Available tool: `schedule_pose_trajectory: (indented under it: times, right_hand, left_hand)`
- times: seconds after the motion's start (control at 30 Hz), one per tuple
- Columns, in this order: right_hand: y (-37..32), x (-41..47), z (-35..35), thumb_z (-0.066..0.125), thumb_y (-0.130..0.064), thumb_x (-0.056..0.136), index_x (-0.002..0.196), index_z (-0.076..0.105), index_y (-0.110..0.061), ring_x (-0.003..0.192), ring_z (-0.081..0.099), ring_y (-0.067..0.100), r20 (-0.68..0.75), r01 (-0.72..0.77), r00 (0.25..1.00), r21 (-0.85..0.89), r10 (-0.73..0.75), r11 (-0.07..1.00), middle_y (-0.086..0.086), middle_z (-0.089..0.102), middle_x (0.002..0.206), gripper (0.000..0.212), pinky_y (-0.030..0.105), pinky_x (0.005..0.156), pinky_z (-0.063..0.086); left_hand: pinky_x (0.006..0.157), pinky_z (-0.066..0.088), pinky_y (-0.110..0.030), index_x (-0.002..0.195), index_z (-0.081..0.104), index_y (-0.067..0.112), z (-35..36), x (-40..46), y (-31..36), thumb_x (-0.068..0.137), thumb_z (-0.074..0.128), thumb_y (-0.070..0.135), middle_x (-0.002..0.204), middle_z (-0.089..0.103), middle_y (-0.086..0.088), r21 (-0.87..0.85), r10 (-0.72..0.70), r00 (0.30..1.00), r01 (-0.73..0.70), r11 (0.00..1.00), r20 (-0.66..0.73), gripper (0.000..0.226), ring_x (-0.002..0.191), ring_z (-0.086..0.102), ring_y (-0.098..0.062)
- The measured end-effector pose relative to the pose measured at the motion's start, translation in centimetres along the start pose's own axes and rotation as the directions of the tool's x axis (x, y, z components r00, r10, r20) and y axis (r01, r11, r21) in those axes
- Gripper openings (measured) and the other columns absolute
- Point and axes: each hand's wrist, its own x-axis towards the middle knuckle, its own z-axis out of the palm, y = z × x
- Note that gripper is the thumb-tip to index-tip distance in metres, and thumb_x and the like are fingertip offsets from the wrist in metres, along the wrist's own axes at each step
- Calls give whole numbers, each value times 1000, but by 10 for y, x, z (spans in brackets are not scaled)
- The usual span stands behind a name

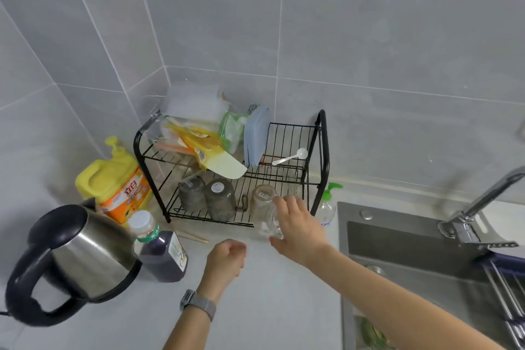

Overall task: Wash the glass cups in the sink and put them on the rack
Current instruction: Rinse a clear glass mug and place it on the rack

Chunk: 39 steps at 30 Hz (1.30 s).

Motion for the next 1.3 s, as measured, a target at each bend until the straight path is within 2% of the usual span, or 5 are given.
schedule_pose_trajectory:
  times: [0.43, 0.63, 0.8, 0.93, 1.3]
  right_hand:
    - [4, 47, 2, 57, -36, 91, 150, 8, -2, 135, 33, 36, -18, -168, 985, -285, 170, 944, 19, 27, 151, 84, 38, 103, 43]
    - [4, 71, 0, 57, -20, 86, 137, 28, -7, 112, 43, 27, -99, -230, 973, -306, 210, 924, 10, 41, 128, 60, 33, 82, 52]
    - [4, 72, 9, 72, -34, 78, 144, 33, -1, 121, 50, 37, -123, -291, 957, -354, 265, 889, 20, 44, 140, 84, 40, 93, 49]
    - [10, 69, 22, 48, -30, 96, 152, -2, -4, 142, 20, 39, -59, -256, 966, -380, 253, 889, 19, 16, 156, 79, 42, 115, 23]
    - [20, 98, 17, 51, -35, 94, 148, 9, -3, 133, 30, 29, 55, -298, 943, -302, 329, 906, 15, 27, 146, 76, 34, 105, 35]
  left_hand:
    - [71, 47, -20, 90, 61, 28, -2, 12, -17, 89, 56, 20, 87, 66, 10, 333, 192, 977, -211, 919, 90, 9, 85, 63, -11]
    - [70, 42, -11, 94, 62, 27, 5, 21, -21, 90, 54, 22, 88, 64, 12, 386, 233, 960, -277, 880, 157, 10, 88, 60, -5]
    - [69, 41, -8, 97, 62, 24, 9, 29, -27, 91, 53, 23, 90, 63, 13, 375, 233, 957, -282, 883, 171, 11, 89, 59, -4]
    - [66, 41, -7, 93, 59, 26, 12, 37, -22, 89, 56, 19, 83, 60, 18, 348, 251, 958, -285, 893, 140, 9, 81, 59, -6]
    - [84, 55, -34, 109, 69, 16, 27, 83, 32, 91, 54, 15, 106, 72, 1, 464, 402, 900, -431, 774, 166, 24, 96, 67, -17]
